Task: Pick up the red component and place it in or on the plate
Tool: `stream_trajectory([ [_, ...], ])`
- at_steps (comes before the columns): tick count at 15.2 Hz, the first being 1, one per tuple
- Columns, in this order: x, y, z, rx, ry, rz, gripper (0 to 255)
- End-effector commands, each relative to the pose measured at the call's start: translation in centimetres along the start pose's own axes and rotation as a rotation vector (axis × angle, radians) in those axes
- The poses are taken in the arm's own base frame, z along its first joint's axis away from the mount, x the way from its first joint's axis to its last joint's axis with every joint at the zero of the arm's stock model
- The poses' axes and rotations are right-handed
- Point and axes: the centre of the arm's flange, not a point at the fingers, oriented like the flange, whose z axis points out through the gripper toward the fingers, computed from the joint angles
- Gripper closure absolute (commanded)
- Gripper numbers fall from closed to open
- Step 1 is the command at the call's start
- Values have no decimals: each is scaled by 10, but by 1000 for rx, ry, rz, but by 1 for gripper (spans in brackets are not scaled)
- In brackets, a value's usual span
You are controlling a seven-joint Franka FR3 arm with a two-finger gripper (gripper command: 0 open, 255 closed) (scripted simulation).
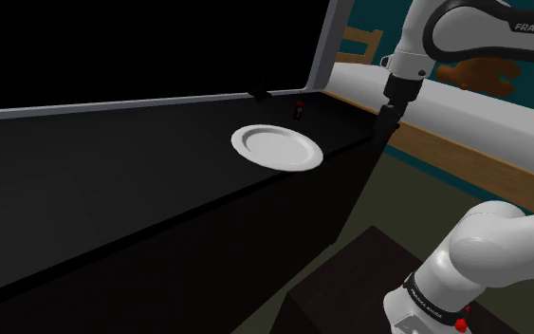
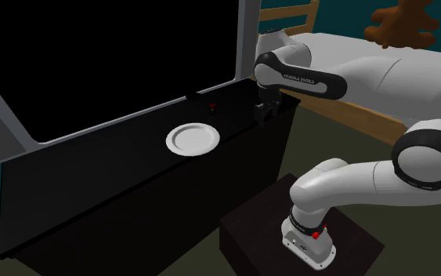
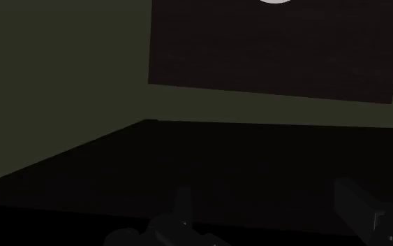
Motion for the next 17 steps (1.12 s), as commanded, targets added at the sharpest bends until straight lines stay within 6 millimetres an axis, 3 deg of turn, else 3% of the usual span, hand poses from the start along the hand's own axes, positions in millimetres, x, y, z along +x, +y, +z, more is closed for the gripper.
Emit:
stream_trajectory([
  [1,0,0,0,0,0,0,0],
  [17,152,-87,-78,70,112,18,0],
])
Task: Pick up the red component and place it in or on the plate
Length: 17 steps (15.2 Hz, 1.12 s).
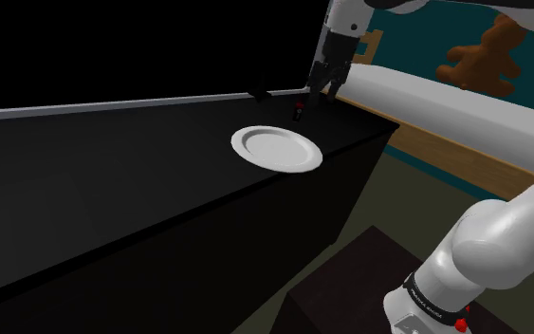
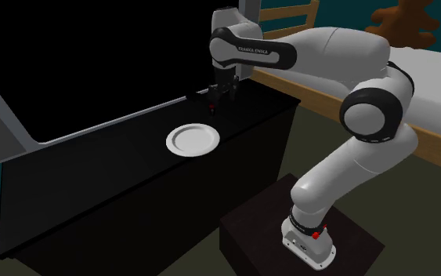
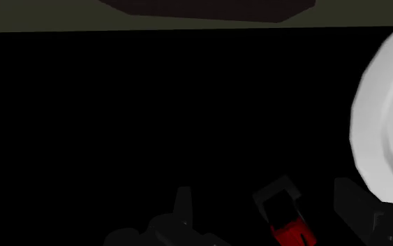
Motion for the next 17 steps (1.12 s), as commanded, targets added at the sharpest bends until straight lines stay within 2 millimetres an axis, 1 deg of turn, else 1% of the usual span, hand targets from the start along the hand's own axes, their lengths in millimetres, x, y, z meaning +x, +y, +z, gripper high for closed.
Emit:
stream_trajectory([
  [1,20,-11,-7,10,14,3,0],
  [3,39,-22,-16,18,28,5,0],
  [4,42,-24,-17,20,30,5,0],
  [10,43,-24,15,20,30,5,0],
  [11,43,-24,23,20,30,5,0],
  [17,43,-24,23,20,30,5,0],
])
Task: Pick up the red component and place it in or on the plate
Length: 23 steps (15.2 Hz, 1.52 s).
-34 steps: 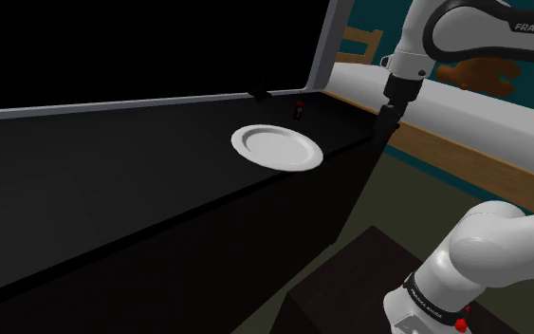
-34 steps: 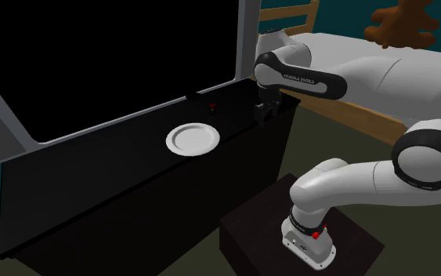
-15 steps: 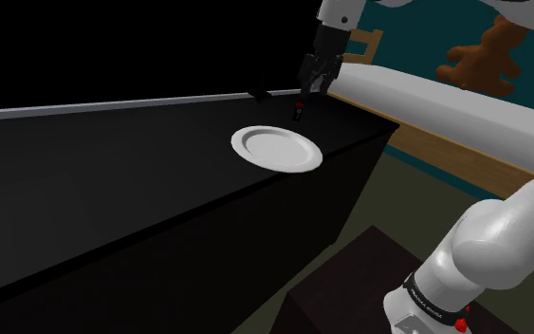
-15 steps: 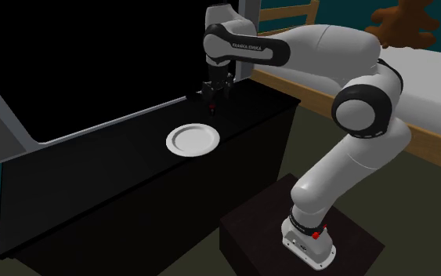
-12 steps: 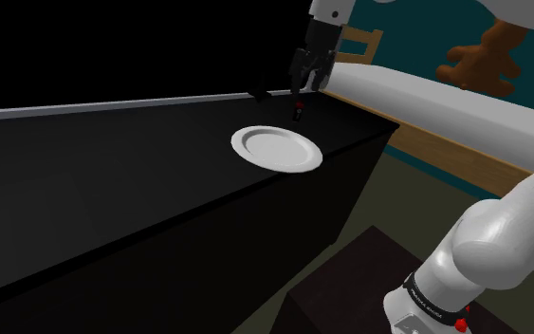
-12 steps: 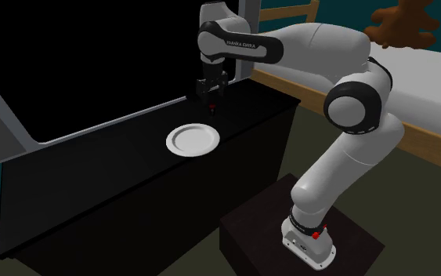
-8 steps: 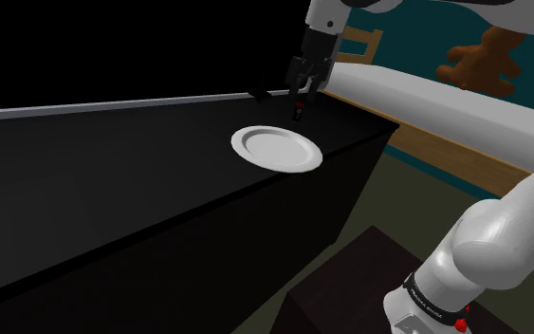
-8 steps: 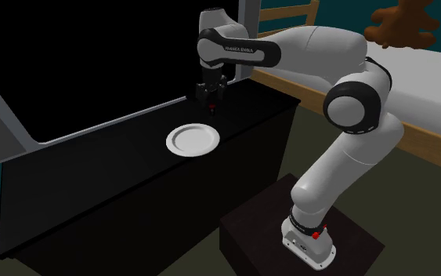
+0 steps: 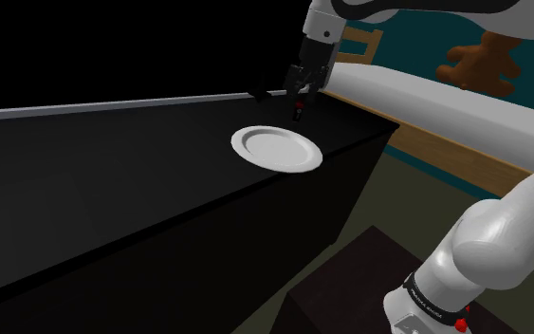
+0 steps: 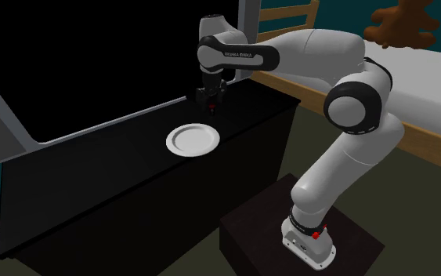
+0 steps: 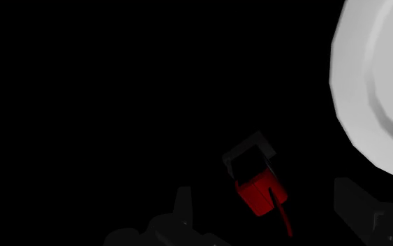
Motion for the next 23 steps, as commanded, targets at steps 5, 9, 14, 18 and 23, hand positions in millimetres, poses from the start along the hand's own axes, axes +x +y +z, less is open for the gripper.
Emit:
stream_trajectory([
  [5,0,0,0,0,0,0,255],
  [9,-1,0,0,0,0,0,255],
  [14,1,0,-10,0,0,0,255],
  [18,2,1,-31,0,0,0,255],
  [23,4,1,-58,0,0,0,255],
])
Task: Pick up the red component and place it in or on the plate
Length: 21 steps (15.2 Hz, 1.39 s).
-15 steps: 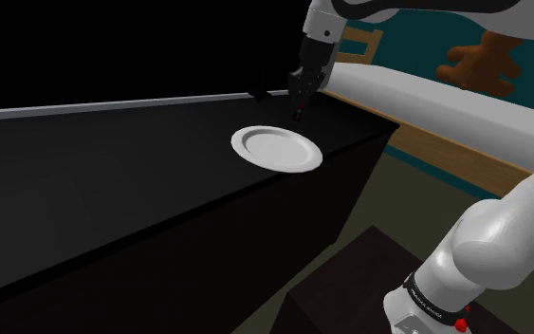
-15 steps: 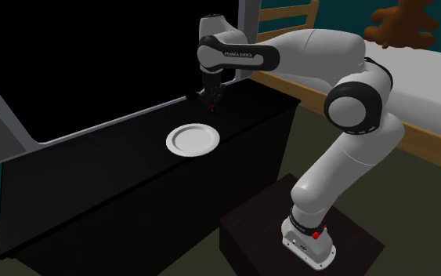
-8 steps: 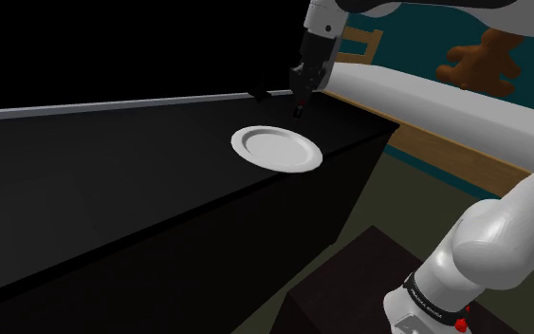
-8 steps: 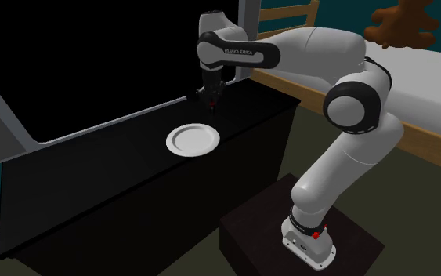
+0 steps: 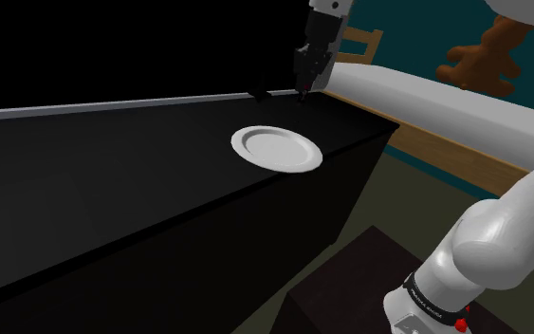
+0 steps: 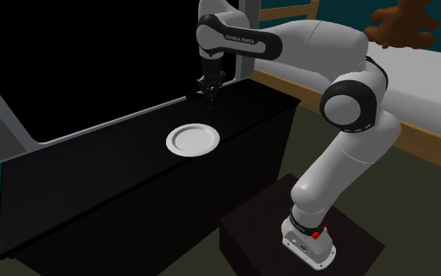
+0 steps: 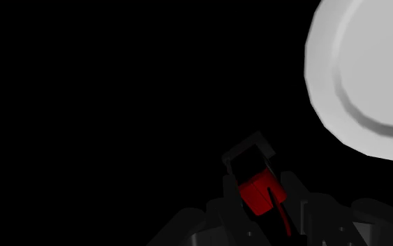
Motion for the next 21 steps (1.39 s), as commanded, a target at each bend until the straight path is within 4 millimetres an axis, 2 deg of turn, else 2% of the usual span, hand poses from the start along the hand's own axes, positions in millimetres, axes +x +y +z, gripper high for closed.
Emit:
stream_trajectory([
  [1,1,0,-11,0,0,0,255],
  [6,3,1,-35,0,0,0,255],
  [18,-59,-143,-57,0,0,0,255],
  [19,-66,-160,-60,0,0,0,255],
  [21,-67,-160,-49,0,0,0,255],
])
